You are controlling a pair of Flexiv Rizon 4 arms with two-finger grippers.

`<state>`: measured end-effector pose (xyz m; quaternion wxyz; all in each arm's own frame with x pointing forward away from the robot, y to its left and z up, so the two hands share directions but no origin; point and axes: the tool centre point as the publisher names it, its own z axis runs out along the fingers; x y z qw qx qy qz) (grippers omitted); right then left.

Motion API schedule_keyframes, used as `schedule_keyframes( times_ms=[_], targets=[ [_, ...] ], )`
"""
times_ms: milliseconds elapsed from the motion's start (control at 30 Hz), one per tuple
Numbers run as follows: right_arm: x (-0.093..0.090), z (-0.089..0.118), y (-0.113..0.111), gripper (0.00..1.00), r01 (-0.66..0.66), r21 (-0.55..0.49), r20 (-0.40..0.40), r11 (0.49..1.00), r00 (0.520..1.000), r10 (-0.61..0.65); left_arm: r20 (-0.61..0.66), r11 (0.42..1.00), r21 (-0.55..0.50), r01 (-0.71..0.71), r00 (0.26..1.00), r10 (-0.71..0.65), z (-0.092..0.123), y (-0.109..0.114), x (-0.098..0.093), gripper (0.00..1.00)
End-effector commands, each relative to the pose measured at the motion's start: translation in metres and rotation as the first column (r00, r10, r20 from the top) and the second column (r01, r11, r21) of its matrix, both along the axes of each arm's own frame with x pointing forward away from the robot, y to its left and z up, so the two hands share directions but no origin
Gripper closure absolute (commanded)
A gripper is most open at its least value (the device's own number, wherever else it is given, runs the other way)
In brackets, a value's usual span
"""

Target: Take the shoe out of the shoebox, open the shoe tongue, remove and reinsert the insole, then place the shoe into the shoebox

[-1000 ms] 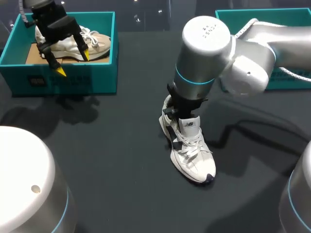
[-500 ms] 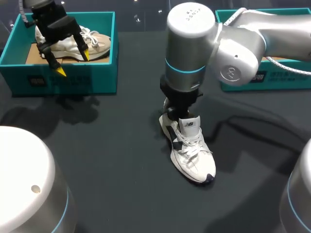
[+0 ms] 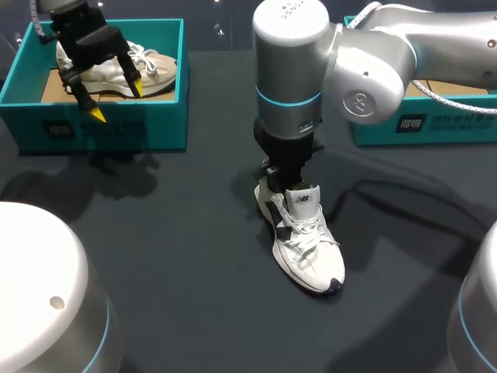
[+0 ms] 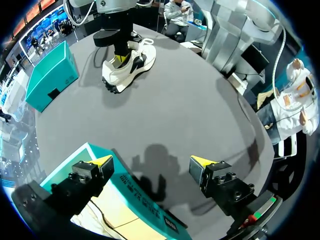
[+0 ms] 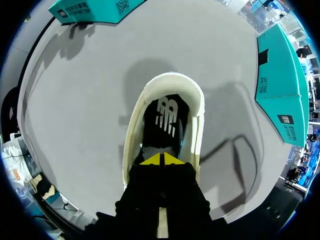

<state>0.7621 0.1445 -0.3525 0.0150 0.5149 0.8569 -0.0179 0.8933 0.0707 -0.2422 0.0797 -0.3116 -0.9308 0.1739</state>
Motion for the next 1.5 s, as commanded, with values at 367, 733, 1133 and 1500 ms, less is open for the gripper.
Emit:
schedule_keyframes(
  times_ms=[367,733,1133,1500],
  targets=[
    [-0.013,0.006,0.002,0.00,-0.001,-0.048,-0.025,0.999,1.000,0.000,0.000,1.000,0.003,0.001,1.000,-0.001,0.001,0.000,0.000,0.00],
    [-0.018,-0.002,0.002,0.00,0.008,-0.047,-0.030,0.999,1.000,-0.010,0.000,1.000,0.003,0.001,1.000,-0.001,0.001,0.000,0.000,0.00],
    [-0.026,0.002,-0.013,0.00,0.066,-0.040,-0.021,0.997,0.998,-0.067,0.000,1.000,0.003,0.001,1.000,-0.001,0.001,0.000,0.000,0.00],
    [-0.033,0.006,-0.015,0.00,0.101,-0.071,0.036,0.992,0.994,-0.099,0.000,1.000,0.003,0.001,1.000,-0.001,0.001,0.000,0.000,0.00]
  ],
)
